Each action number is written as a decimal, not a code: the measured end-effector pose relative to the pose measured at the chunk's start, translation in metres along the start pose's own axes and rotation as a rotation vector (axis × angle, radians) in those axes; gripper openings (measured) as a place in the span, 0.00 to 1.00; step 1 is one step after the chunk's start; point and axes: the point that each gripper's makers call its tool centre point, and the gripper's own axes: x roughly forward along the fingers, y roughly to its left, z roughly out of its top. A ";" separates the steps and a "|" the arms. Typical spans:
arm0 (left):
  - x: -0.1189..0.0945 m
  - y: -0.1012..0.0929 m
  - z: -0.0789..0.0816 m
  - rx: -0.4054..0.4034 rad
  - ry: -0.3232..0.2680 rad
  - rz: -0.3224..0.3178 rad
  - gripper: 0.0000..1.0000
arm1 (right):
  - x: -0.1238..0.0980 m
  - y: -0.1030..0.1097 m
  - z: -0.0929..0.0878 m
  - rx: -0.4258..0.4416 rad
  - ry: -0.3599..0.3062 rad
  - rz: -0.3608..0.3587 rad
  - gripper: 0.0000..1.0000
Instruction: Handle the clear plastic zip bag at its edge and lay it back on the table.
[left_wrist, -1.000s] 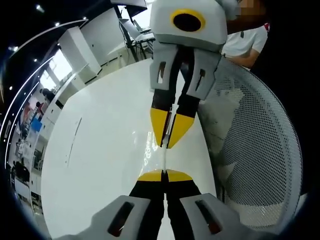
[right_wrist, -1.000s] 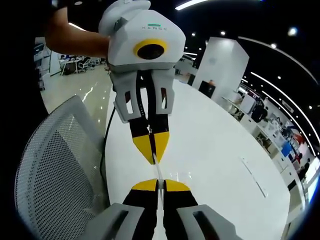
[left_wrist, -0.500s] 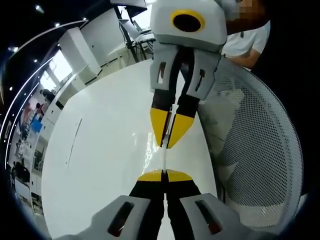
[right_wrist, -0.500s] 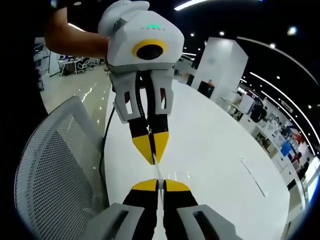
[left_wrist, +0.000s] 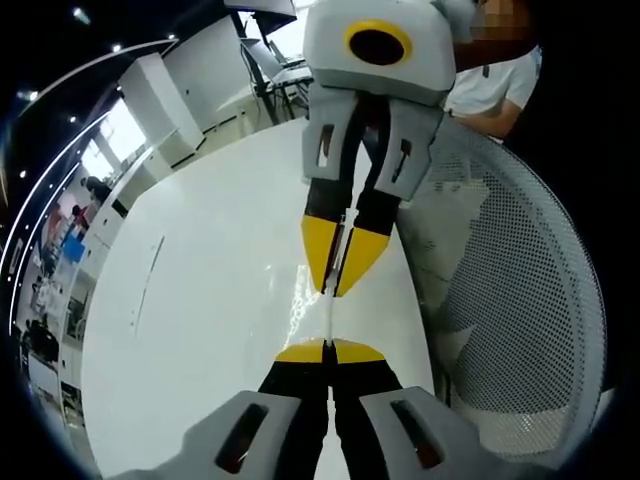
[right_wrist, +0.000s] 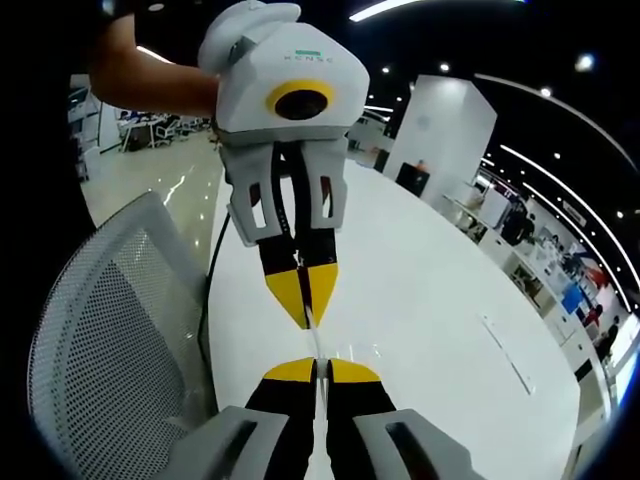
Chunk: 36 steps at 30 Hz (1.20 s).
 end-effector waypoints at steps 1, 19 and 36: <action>0.000 0.000 0.000 0.001 0.000 0.000 0.00 | 0.000 0.000 0.000 0.000 0.000 -0.001 0.00; -0.002 0.001 0.000 -0.006 -0.005 0.003 0.00 | -0.001 -0.002 0.000 0.002 -0.003 -0.003 0.00; -0.003 0.001 -0.001 -0.013 -0.004 0.006 0.00 | -0.001 -0.002 0.000 0.005 -0.003 -0.001 0.00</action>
